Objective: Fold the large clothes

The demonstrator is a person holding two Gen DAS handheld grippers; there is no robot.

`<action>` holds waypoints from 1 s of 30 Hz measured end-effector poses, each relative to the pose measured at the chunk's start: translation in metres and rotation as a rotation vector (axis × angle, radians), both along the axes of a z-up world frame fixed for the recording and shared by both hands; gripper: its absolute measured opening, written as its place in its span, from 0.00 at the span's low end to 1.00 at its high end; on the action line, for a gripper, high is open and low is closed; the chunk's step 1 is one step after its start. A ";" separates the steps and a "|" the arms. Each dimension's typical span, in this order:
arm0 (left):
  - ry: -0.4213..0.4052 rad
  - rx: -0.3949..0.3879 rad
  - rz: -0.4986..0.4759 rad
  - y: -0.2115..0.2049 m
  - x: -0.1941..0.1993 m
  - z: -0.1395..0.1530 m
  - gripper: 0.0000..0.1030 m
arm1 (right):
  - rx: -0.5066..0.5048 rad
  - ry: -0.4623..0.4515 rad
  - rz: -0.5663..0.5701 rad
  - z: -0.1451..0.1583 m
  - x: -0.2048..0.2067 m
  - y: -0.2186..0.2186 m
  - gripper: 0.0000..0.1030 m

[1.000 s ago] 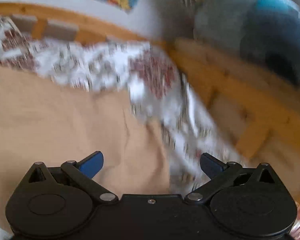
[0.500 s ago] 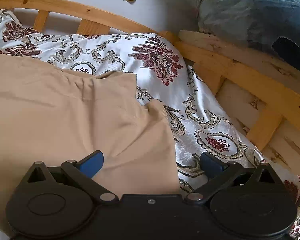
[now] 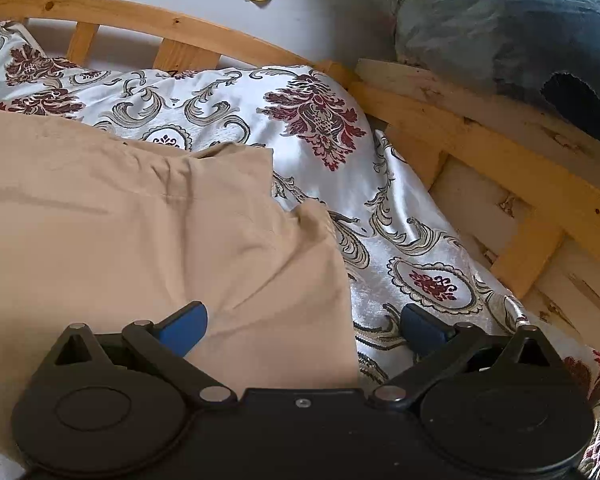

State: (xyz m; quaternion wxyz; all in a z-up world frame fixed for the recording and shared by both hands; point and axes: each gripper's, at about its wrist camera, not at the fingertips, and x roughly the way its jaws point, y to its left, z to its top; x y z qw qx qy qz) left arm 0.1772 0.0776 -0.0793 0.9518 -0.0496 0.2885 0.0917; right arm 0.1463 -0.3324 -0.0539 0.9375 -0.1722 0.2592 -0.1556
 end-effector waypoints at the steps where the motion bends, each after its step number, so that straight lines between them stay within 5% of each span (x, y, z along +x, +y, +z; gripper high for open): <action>1: 0.015 0.003 0.000 0.000 0.002 0.002 1.00 | 0.001 0.001 0.001 0.000 0.000 0.000 0.99; 5: 0.140 -0.023 0.052 0.012 0.008 0.029 1.00 | 0.005 0.023 0.022 0.009 -0.008 0.002 0.99; 8: 0.131 -0.113 0.131 0.023 -0.009 0.048 1.00 | 0.047 0.003 0.061 0.029 -0.022 0.005 0.99; 13: 0.169 -0.238 0.112 0.023 -0.038 0.058 1.00 | 0.176 -0.053 0.120 0.059 -0.058 0.022 0.99; 16: 0.227 -0.434 0.043 0.023 -0.044 0.047 1.00 | 0.257 -0.008 0.169 0.060 -0.081 0.036 0.99; 20: 0.203 -0.658 0.036 0.022 -0.051 0.027 1.00 | 0.330 -0.004 0.202 0.069 -0.097 0.046 0.99; 23: 0.222 -0.657 0.018 0.018 -0.047 0.021 1.00 | 0.542 0.026 0.183 0.073 -0.098 0.035 0.99; 27: 0.232 -0.643 0.020 0.017 -0.040 0.019 1.00 | 1.022 0.139 0.073 0.042 -0.089 -0.001 0.99; 30: 0.250 -0.644 0.032 0.017 -0.034 0.014 1.00 | 1.165 0.145 -0.035 0.021 -0.082 -0.021 0.99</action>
